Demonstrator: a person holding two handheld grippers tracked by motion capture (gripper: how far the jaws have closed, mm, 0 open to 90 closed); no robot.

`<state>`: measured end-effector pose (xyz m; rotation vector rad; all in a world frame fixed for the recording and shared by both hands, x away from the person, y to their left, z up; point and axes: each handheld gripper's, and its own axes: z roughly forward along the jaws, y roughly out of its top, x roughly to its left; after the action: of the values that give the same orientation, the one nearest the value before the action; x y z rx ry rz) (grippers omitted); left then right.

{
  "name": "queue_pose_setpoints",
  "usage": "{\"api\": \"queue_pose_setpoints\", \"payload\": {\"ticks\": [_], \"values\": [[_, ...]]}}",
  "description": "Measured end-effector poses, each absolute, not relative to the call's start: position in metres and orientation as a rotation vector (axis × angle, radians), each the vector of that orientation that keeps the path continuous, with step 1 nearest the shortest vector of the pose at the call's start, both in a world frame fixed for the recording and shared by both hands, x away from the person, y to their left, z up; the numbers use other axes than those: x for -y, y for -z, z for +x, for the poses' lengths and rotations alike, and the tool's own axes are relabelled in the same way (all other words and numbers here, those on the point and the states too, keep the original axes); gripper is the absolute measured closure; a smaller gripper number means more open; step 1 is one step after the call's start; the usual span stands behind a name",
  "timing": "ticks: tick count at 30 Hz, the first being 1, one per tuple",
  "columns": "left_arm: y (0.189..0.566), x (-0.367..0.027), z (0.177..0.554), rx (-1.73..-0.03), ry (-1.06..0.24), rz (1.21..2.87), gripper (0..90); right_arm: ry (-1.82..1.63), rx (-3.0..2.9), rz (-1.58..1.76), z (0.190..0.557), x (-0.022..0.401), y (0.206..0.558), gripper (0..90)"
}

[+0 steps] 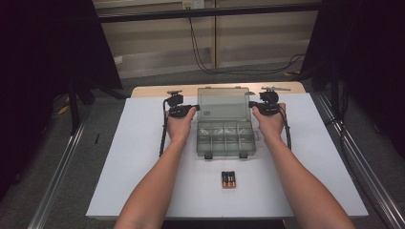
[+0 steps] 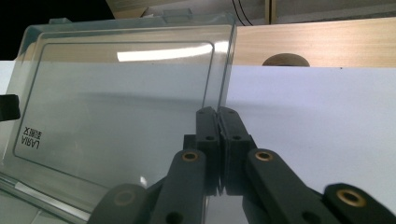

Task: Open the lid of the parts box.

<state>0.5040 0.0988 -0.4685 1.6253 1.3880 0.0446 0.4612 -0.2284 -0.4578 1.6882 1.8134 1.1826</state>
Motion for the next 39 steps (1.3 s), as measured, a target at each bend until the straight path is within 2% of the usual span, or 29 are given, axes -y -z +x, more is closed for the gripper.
{"api": "queue_pose_setpoints", "payload": {"ticks": [7, 16, 21, 25, 32, 35, 39], "values": [[0.473, -0.1, 0.506, -1.424, 0.02, 1.582, 83.9, -1.187, -1.82, 1.681, 0.463, 0.228, 0.466, 85.7], [0.477, -0.101, 0.507, -1.44, 0.018, 1.596, 83.0, -1.174, -1.835, 1.694, 0.465, 0.227, 0.472, 85.2], [0.478, -0.105, 0.507, -1.389, 0.019, 1.621, 80.6, -1.2, -1.847, 1.683, 0.464, 0.229, 0.473, 83.9], [0.473, -0.106, 0.505, -1.35, -0.012, 1.643, 59.7, -1.246, -1.815, 1.667, 0.457, 0.236, 0.468, 70.4], [0.462, -0.106, 0.492, -1.289, -0.043, 1.709, 36.5, -1.298, -1.807, 1.632, 0.439, 0.247, 0.462, 47.6], [0.455, -0.104, 0.485, -1.248, -0.066, 1.755, 26.3, -1.311, -1.832, 1.565, 0.43, 0.247, 0.456, 32.1], [0.446, -0.1, 0.473, -1.181, -0.065, 1.801, 18.7, -1.334, -1.878, 1.465, 0.417, 0.246, 0.448, 9.0]]}}
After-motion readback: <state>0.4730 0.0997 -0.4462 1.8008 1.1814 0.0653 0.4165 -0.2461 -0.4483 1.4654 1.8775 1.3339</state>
